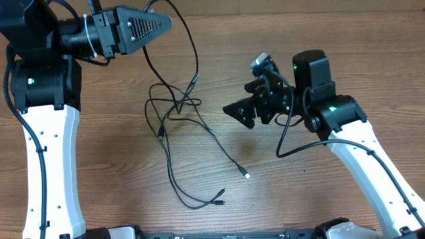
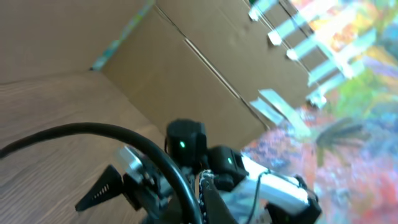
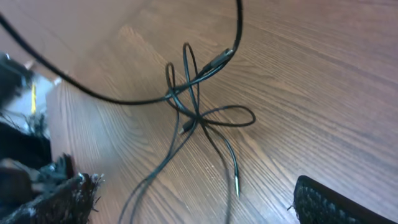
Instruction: Untangle cables
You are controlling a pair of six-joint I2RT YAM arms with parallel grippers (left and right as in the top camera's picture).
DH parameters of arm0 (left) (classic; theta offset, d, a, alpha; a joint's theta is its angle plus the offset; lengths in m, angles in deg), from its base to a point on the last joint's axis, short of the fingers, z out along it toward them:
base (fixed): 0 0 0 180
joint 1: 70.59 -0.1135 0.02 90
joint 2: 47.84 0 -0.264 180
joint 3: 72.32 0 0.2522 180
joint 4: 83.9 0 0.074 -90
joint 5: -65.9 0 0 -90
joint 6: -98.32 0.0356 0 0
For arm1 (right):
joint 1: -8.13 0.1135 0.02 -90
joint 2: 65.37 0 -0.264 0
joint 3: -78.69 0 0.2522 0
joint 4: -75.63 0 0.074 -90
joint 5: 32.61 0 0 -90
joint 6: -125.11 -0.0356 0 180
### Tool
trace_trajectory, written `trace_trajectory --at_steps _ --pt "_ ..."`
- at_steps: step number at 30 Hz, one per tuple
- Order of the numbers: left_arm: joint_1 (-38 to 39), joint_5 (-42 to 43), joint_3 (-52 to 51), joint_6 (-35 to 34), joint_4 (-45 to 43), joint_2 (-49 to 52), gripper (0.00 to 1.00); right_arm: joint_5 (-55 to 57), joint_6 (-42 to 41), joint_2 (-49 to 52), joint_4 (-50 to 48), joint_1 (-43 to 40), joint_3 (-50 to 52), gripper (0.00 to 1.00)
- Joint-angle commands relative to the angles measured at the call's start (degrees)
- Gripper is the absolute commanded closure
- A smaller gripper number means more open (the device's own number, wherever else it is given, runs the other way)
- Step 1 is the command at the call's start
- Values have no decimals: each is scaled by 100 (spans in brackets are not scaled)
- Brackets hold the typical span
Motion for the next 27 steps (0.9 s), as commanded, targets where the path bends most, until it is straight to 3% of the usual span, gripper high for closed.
trace_trajectory --at_steps 1,8,18,20,27 --pt "63 -485 125 -636 87 -87 96 136 503 17 7 170 -81 0" --pt "472 -590 125 -1438 0 -127 96 107 1147 308 -33 658 -81 0" --pt "575 -848 125 -3193 -1574 -363 96 -219 1845 817 -262 927 -81 11" --pt "575 -852 125 -3392 -1727 -413 96 -225 1829 894 -444 929 -81 19" --pt "577 -957 125 -3589 -1878 -577 96 -743 1816 946 -966 949 -81 18"
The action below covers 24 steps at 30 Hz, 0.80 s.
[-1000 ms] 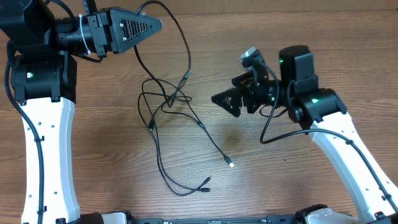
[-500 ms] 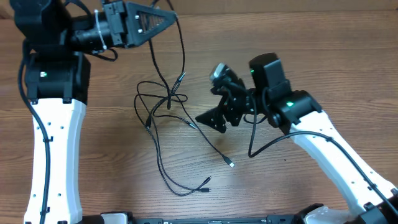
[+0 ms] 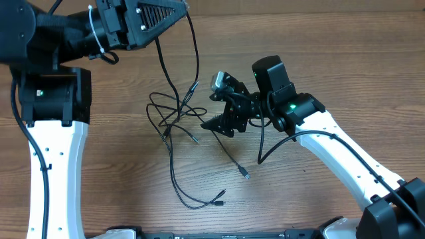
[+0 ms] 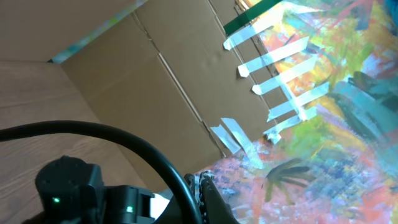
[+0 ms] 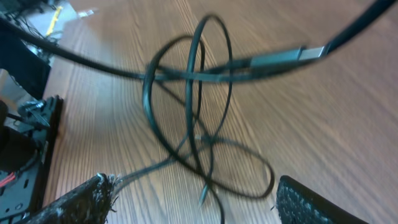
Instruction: Untangle cables
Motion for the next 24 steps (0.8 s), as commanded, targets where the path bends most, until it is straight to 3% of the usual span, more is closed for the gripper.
trace_trajectory --at_steps 1,10,11,13,17,18,21,24 --pt "9 -214 125 -238 -57 -173 96 -376 15 17 -129 70 -81 18" --pt "173 -509 125 -238 -57 -238 96 -372 -72 98 -199 328 -81 23" --pt "192 -533 125 -240 -57 -238 96 -372 -70 98 -199 363 -81 26" --pt "232 -595 125 -240 -59 -240 96 -367 -70 98 -205 426 -81 43" --pt "313 -669 125 -293 -70 -240 96 -350 -70 98 -203 496 -81 47" --pt "313 -667 125 -348 -111 -240 96 -350 -70 98 -205 507 -81 53" --pt "313 -669 125 -483 -188 -240 96 -348 -72 98 -238 516 -81 89" --pt "315 -673 125 -535 -286 -240 96 -348 -72 101 -247 516 -81 96"
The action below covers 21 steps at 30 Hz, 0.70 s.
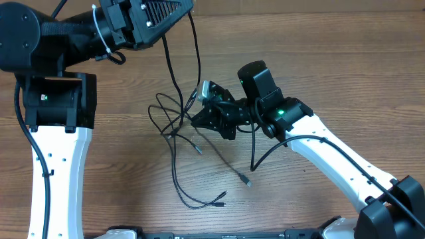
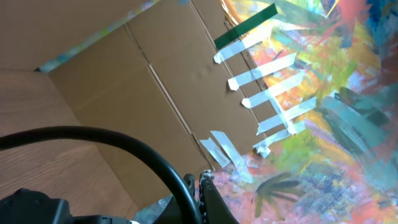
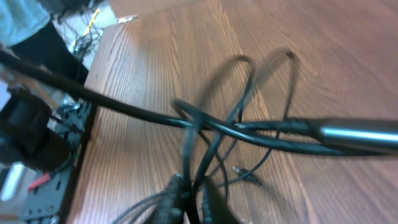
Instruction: Untangle cables
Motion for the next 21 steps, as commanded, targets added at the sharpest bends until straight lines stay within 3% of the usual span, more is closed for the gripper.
trace_trajectory --at_steps 1,7,12,18,21 --pt "48 -116 125 -175 -136 -153 96 -42 2 26 -20 33 -81 96" --pt "44 -55 125 -170 -138 -155 96 782 -627 35 -118 31 -81 96" --pt "33 103 125 -170 -140 -155 96 2524 -2028 35 -562 -164 -81 96" --pt "-149 341 125 166 -61 -149 96 2649 -3025 -105 -717 -678 -83 96" --pt "-269 463 125 424 234 -146 96 3440 -3692 -223 -745 -968 -83 96"
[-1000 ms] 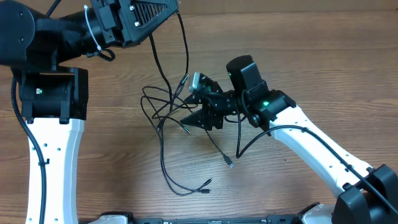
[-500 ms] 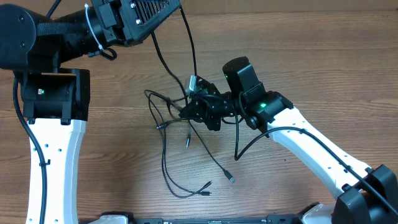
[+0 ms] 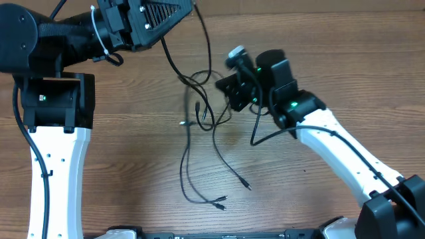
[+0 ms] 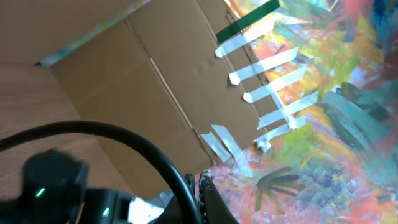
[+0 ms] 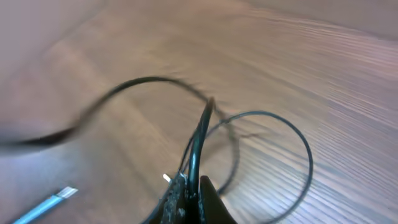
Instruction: Untangle cables
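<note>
Several thin black cables (image 3: pixel 201 109) form a loose tangle at the middle of the wooden table (image 3: pixel 99 172). Their free ends trail toward the front, with small plugs (image 3: pixel 220 203) there. My left gripper (image 3: pixel 189 8) is held high at the back left, shut on one black cable (image 4: pixel 127 135) that runs down into the tangle. Its fingertips (image 4: pixel 205 182) pinch that cable. My right gripper (image 3: pixel 227 91) sits just right of the tangle, shut on a black strand (image 5: pixel 200 140). A cable loop (image 5: pixel 300 146) hangs beyond that strand.
A cardboard wall (image 4: pixel 124 68) and a painted backdrop with tape strips (image 4: pixel 311 93) stand beyond the table. The left arm's white column (image 3: pixel 56 166) rises at the left. The right arm's white link (image 3: pixel 345 153) crosses the right side.
My right gripper, shut on strands low in the tangle, is now further back and to the right. The tangle has shifted right with it and drawn out longer. My left gripper has stayed put.
My left gripper held one cable high throughout. My right gripper first stood open to the right of the tangle, then open right beside it. It was then shut on strands in the knot, and now holds a strand pulled back and right.
</note>
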You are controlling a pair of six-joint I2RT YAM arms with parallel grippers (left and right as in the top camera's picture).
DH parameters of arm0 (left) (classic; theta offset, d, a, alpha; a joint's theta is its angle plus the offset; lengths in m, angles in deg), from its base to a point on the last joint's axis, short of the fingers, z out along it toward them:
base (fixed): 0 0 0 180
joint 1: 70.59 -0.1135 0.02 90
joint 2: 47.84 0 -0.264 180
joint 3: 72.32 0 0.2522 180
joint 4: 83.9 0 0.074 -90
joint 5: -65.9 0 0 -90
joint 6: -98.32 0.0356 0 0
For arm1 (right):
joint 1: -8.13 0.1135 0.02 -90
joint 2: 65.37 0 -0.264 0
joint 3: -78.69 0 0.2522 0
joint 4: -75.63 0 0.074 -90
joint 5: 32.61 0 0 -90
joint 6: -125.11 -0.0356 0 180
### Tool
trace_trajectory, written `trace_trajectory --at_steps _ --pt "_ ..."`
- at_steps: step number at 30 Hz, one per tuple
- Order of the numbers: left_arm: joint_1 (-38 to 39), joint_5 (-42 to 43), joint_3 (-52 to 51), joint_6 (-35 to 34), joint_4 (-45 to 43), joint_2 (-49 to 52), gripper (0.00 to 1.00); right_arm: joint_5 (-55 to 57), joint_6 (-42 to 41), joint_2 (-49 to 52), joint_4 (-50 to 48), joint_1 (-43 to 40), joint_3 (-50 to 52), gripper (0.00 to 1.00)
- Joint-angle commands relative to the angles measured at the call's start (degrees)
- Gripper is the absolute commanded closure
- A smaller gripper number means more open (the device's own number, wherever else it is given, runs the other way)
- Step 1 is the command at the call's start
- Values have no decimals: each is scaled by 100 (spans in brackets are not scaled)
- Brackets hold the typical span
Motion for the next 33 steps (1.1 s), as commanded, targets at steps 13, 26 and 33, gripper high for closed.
trace_trajectory --at_steps 13,26,33 --pt "-603 605 122 549 367 -133 96 5989 -1853 -1008 251 -2269 -83 96" --pt "-691 645 122 739 365 -133 96 4804 -1263 -2275 -210 -6072 -90 85" --pt "-691 754 122 732 367 -133 96 2033 -1202 -2251 -61 -6664 -87 0"
